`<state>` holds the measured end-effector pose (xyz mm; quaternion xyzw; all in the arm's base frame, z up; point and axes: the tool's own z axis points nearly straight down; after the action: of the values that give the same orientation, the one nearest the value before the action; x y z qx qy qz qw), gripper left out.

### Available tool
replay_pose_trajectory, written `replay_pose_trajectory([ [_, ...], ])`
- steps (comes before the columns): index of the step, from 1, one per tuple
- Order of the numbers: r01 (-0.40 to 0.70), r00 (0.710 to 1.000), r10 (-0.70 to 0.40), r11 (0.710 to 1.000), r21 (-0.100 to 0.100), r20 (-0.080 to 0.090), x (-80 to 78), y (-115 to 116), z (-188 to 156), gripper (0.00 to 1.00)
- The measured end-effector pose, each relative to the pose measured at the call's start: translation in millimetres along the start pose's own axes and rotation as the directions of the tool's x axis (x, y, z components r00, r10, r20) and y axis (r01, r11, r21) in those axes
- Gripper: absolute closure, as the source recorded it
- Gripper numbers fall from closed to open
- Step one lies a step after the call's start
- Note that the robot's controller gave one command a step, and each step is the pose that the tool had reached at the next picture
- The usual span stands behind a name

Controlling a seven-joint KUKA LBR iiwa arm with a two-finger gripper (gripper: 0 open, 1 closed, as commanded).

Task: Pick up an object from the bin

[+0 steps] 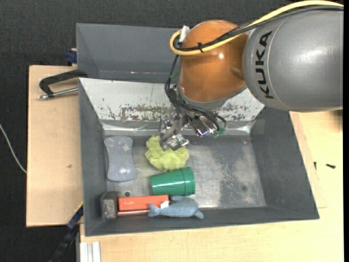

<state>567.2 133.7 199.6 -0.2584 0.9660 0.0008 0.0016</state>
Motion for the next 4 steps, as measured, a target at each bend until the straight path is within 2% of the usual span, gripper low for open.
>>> replay_pose_trajectory([
  [1, -0.256, 0.967, 0.256, 0.967, 0.001, -0.006, 63.9, 40.8, 15.9, 0.0],
  [2, -0.255, 0.967, 0.255, 0.967, 0.001, -0.003, 62.4, 40.4, 16.1, 0.0],
  [3, -0.26, 0.966, 0.26, 0.966, 0.0, 0.017, 38.2, 34.0, 119.9, 1.0],
  [4, -0.26, 0.966, 0.26, 0.966, 0.0, 0.017, 38.2, 34.0, 119.9, 1.0],
])
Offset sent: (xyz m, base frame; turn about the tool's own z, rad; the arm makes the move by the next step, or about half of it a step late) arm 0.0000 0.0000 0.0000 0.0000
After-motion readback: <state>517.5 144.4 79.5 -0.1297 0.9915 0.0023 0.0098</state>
